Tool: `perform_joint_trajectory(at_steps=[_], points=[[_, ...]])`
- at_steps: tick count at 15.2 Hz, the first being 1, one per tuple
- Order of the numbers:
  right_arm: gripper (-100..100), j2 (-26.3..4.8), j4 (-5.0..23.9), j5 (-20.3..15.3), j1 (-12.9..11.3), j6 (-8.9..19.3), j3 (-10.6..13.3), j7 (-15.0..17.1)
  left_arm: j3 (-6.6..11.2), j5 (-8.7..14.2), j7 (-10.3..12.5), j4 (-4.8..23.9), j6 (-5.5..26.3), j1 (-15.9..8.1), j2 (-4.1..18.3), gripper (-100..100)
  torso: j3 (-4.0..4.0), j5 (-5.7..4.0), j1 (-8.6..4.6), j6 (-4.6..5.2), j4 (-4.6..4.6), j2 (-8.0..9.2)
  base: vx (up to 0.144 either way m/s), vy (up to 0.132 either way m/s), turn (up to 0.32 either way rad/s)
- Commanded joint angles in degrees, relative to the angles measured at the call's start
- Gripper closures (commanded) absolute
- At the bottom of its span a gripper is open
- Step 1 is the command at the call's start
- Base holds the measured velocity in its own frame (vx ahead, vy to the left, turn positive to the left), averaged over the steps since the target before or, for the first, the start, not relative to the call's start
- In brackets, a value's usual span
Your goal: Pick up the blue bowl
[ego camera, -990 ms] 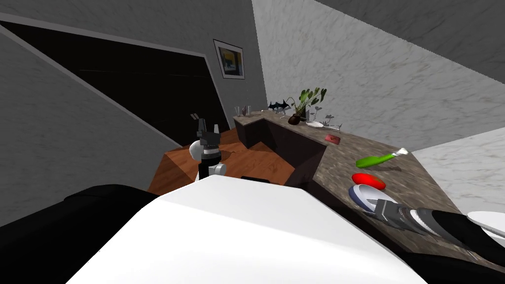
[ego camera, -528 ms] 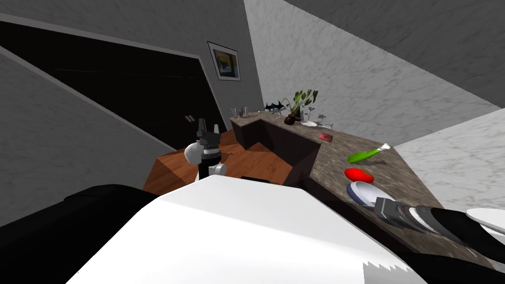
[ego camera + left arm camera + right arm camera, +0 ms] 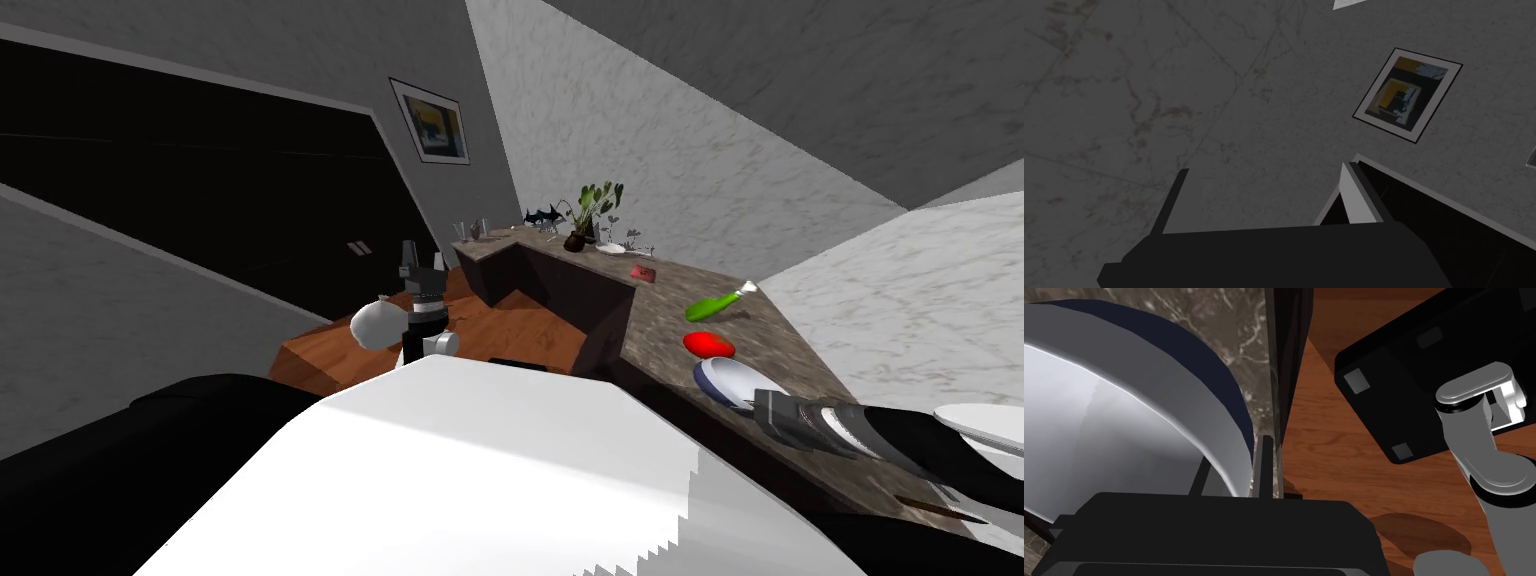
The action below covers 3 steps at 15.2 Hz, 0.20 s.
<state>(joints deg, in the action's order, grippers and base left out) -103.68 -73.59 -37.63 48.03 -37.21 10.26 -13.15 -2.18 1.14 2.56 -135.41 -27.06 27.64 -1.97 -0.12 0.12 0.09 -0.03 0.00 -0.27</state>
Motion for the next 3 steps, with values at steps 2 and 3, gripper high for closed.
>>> perform_joint_trajectory(at_steps=[2, 3], points=[[100, -2.23, -1.61, 2.67, 0.5, 1.11, 0.84, -2.2, 0.0, 0.0, 0.0, 0.0, 0.0, 0.0, 0.0, 0, -0.01, 0.0, 0.0, -0.02, 0.0, -0.02, 0.098, 0.008, -0.21], [100, -1.63, -1.19, 1.77, 0.11, 0.76, 0.79, -1.4, 0.0, 0.0, 0.0, 0.0, 0.0, 0.0, 0.0, 0, -0.01, 0.0, 0.03, -0.05, 0.0, -0.02, 0.05, 0.014, -0.05]])
